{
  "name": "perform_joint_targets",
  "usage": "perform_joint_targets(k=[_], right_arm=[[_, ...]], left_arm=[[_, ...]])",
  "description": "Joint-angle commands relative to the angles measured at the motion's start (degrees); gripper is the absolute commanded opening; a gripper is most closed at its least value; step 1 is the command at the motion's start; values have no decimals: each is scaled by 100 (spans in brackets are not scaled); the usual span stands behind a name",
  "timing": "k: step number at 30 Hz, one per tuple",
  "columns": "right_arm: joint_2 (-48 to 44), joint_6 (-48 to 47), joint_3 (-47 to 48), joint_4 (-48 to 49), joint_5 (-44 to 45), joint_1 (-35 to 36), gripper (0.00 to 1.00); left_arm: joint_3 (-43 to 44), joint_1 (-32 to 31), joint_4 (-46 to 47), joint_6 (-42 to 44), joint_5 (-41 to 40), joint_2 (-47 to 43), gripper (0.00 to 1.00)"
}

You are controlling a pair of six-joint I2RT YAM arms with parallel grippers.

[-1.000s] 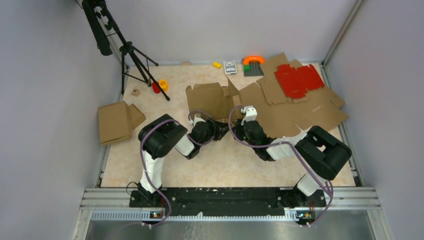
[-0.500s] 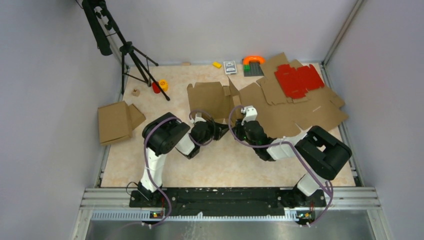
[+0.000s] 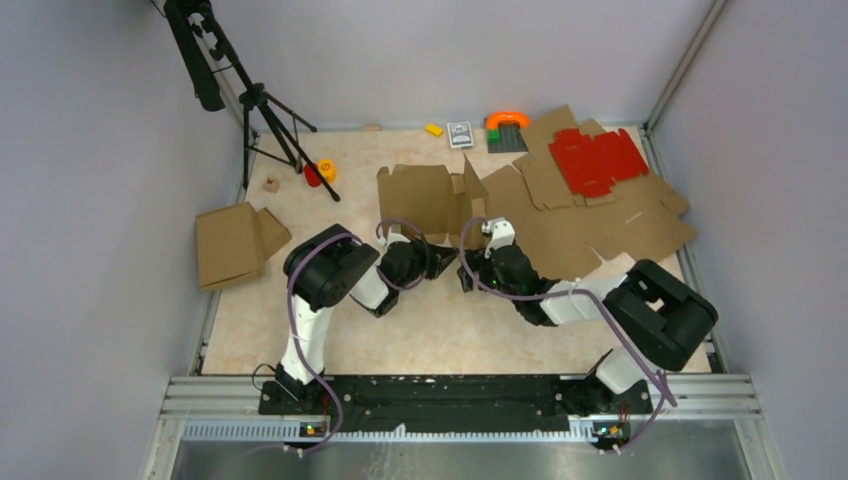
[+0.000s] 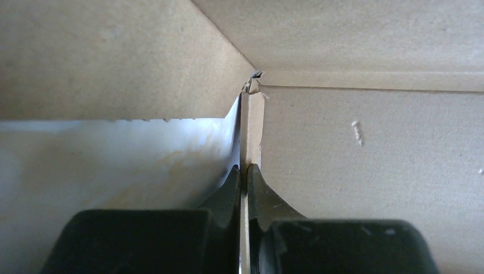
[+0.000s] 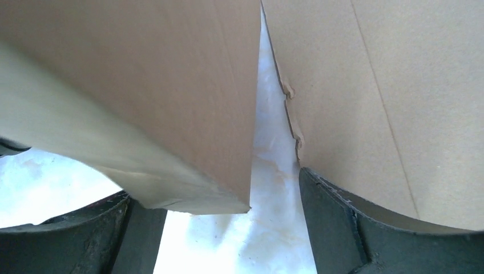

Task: Fold the paper box

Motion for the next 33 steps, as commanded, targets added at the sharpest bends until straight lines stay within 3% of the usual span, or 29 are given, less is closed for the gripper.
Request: perform_joint_targets(k=[1,6,12,17,23,29,33], right_arm=[[-658,-148,2,-278,20,26,82],[-1591,-428,-202,-550,-110,25,90],[-2833,-738,-388,-1174,-109,27,92],[-3778,-748,-555,-1620,48,26,93],[-4548,-682,-612,-2153,464,30,94],[-4841,-552,-784,-2070,951,31,92],[-4519,-487,-721,-1912,873,25,91]], left_arm=[[-116,9,-713,327,-106,-164,0],[-244,86,-1512,767,-357,-733,0],[-137,403,-3056,1632,-1,-1437,0],[144,667,-5050,2712,-106,-2227,0],[1312,1108,-8398,4682,-485,-2770,0],[2545,1128,-11077,6083,-1029,-2485,0],[2932,1010,-11958,6539,-1715,-2288,0]])
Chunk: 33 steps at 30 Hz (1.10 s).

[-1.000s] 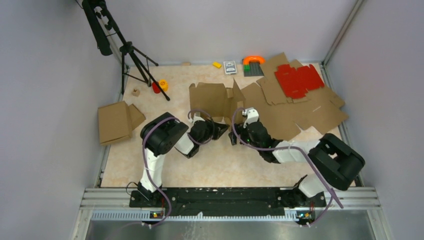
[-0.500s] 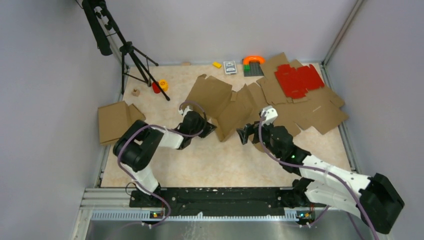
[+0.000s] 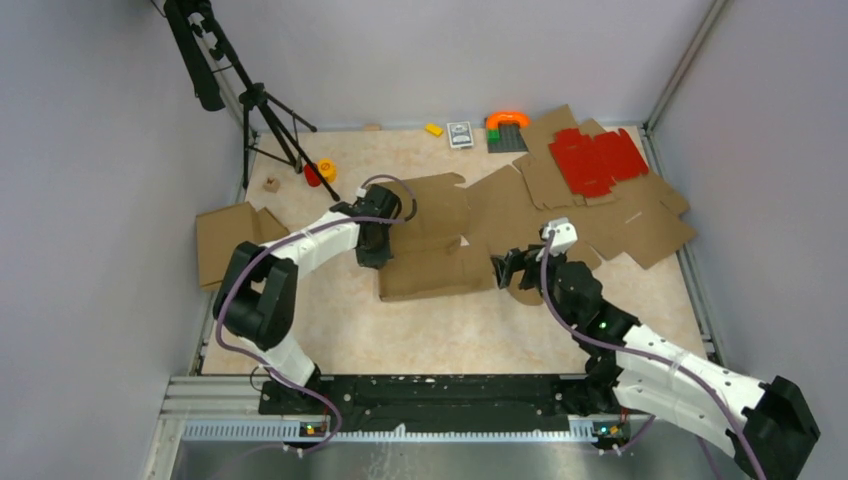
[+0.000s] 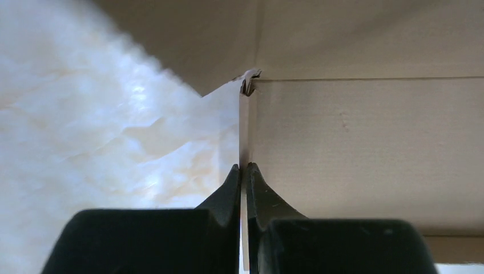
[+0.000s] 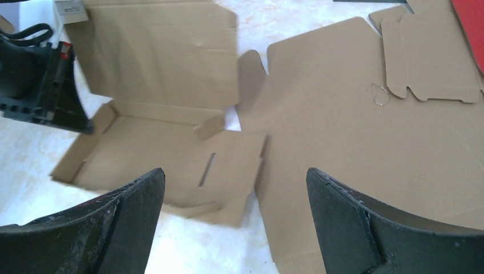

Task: Fold the paper box

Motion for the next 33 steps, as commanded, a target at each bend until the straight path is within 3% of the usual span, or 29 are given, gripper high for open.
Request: perform_joint_targets(k=[1,8,10,18,20,22,29,30,33], right_arm=[[364,108,79,172,157,27,91],[856,167,180,436,-103,28,91],[897,187,142,500,-125,23,91],[899,227,-8,629,-128,16,91],[890,228,-7,639,-119,15,91],[891,208,-21,648,-125,16,91],[1123,194,-22,796,-260,16,91],[1208,194,-9,832,-312,20,91],[1530,221,119,853,-437,14,92]], left_arm=[[389,-121,-1963,944,-989,270,0],[475,-471,-2122,717,-1554,695,1],[443,-508,-2068,718,-1527,761,9],[371,-526,-1833,789,-1298,796,28],[367,-517,-1836,791,-1306,838,21],[382,-513,-1837,758,-1334,876,0],[369,-520,-1744,793,-1391,849,0],[357,-514,-1708,802,-1388,811,4],[323,-498,-1561,895,-1218,653,37]])
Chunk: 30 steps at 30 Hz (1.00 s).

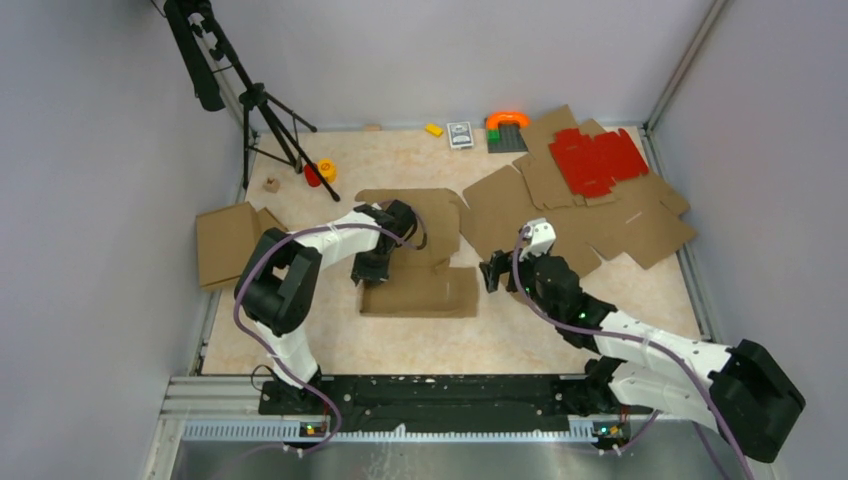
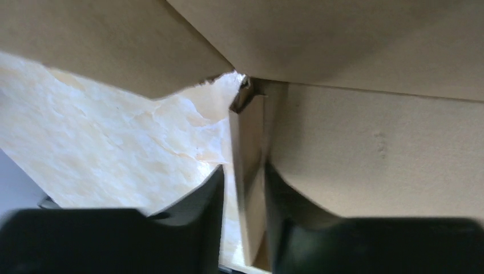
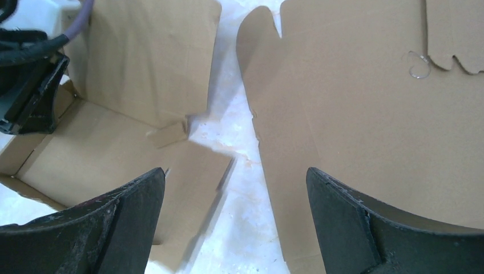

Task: Fold the paper box

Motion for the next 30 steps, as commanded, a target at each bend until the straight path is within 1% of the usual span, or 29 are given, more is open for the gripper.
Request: perform_joint_targets(k=[1,3,10,17,19,22,24,28,30], right_arm=[[401,72,184,267,-251,14,92],[553,85,252,265,-313,16,92],[614,61,269,284,-384,16,92],[593,51,273,240,-380,16,92],[575,61,260,231,-371,21,92],[532,66,240,201,-373,16,91],[509,67,234,195,-361,18,92],[453,56,215,152,-344,14,92],[445,51,202,159,-314,14,92]], left_arm=[[-95,43,233,114,241,-183,42],[-139,153,414,191,545,-330,46],[-221,699,985,379,1599,-878,48],[-197,1046,1247,360,2291,-842,48],[-181,1132,1279,300,2366,-758,45],[-153,1149,1274,240,2212,-584,43],[-147,1150,1281,194,1904,-468,34],[-170,1132,1265,150,1743,-323,30],[-201,1114,1251,141,1657,-299,17]])
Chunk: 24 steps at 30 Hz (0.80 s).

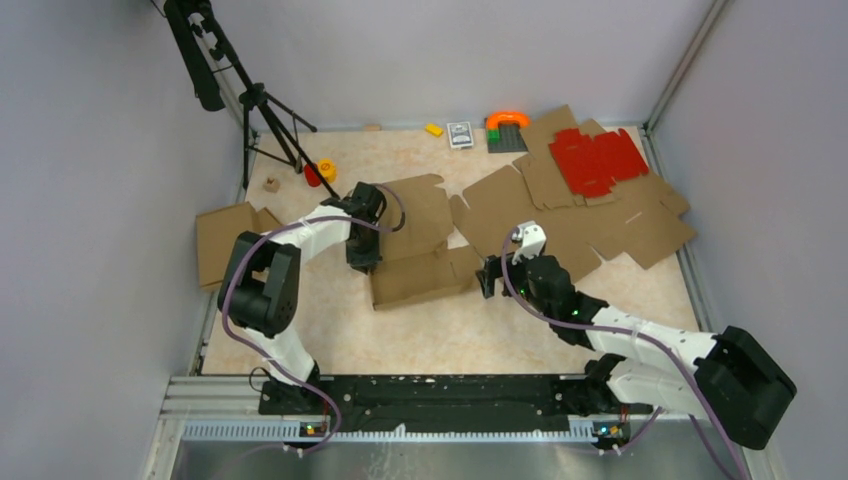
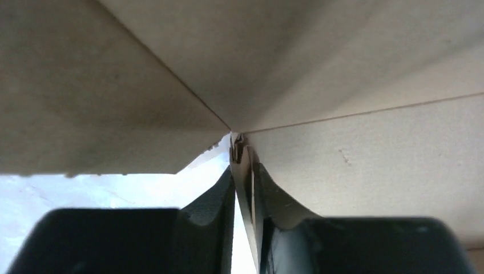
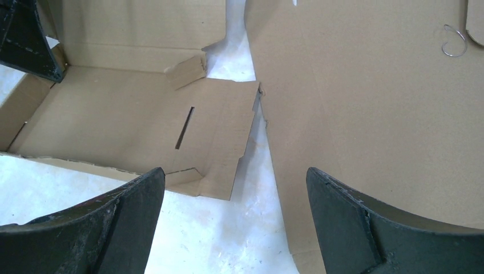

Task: Fold the paper box

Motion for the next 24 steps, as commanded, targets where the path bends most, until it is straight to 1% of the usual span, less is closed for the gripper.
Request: perform_joint_targets(k=[1,2,6,12,15,18,19,24], right_arm=[[-132,39,208,124,21,14,92],[-107,40,231,110,31,18,92],[-17,2,372,74,16,-1,92],[199,-21,744,-55,-409,-207,92],[487,129,1041,-60,-1133,-693,92],[964,453,1416,93,-2358,-1354,91],[1155,517,1604,111,-2684,-1489,91],[2295,610,2602,120,-3738,-1955,91]], left_arm=[[-8,-20,98,-73,-301,65,6],[-24,-17,92,-75,-360,58,0],[-47,-155,86,-30,-700,-8,0],[-268,-411,410,-117,-1093,-214,0],[-409,-543,623,-150,-1218,-288,0],[-615,-654,908,-231,-1384,-449,0],[-730,-663,1047,-229,-1347,-533,0],[-1150,-736,1607,-104,-1057,-858,0]])
